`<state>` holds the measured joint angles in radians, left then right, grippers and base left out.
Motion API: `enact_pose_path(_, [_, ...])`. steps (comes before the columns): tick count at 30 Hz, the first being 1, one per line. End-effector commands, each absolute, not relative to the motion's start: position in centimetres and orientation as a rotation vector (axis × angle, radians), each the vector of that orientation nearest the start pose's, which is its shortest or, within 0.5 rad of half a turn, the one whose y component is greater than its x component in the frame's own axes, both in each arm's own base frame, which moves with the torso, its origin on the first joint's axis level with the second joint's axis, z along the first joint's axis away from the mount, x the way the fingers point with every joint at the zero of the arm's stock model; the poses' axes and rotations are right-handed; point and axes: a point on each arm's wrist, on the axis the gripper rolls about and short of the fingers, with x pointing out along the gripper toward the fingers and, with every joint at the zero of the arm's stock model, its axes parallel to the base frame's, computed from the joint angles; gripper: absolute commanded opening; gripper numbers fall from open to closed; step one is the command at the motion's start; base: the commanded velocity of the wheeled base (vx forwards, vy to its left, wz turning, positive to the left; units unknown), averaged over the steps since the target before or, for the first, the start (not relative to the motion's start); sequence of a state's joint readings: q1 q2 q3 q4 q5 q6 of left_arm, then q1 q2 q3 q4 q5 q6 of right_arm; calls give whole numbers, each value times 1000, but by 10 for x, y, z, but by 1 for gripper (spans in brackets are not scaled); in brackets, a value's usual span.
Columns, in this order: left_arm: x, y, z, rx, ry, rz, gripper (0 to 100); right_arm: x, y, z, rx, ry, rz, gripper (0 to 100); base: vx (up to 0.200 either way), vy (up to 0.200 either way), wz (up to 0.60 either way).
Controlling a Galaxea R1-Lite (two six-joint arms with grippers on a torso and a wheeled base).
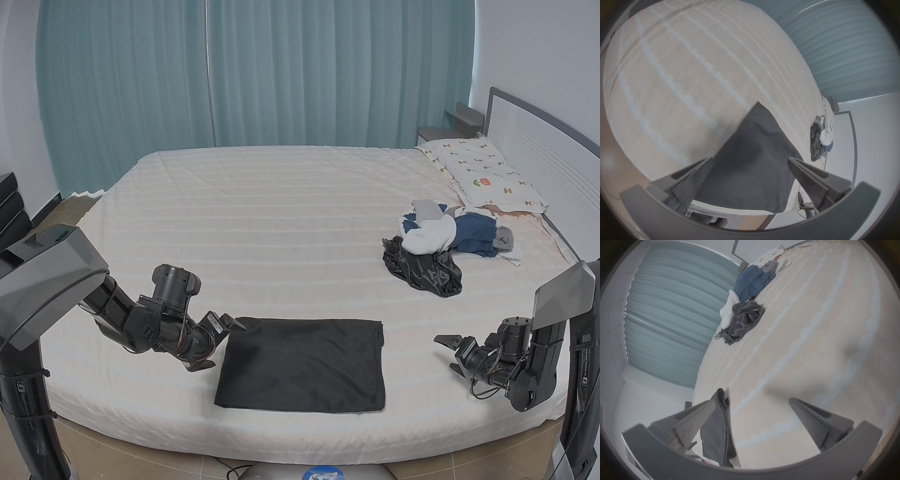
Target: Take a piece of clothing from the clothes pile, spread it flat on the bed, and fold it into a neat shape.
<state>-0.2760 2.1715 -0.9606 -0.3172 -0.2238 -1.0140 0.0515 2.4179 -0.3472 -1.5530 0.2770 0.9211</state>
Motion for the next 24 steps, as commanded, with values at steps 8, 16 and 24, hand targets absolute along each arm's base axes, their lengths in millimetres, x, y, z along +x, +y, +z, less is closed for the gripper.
enact_pose_path(8, [351,-102,36,-908,1041,25,100,294,22,-41,951,626,64,100,0,0,0])
enact_pose_path(16, [359,-84,31,-857,977,18,100,294,22,-41,951,626,64,100,0,0,0])
enact_pose_path(24, [360,-64,-1,-603,990,-110,100,293,22,-41,949,632,63,100,0,0,0])
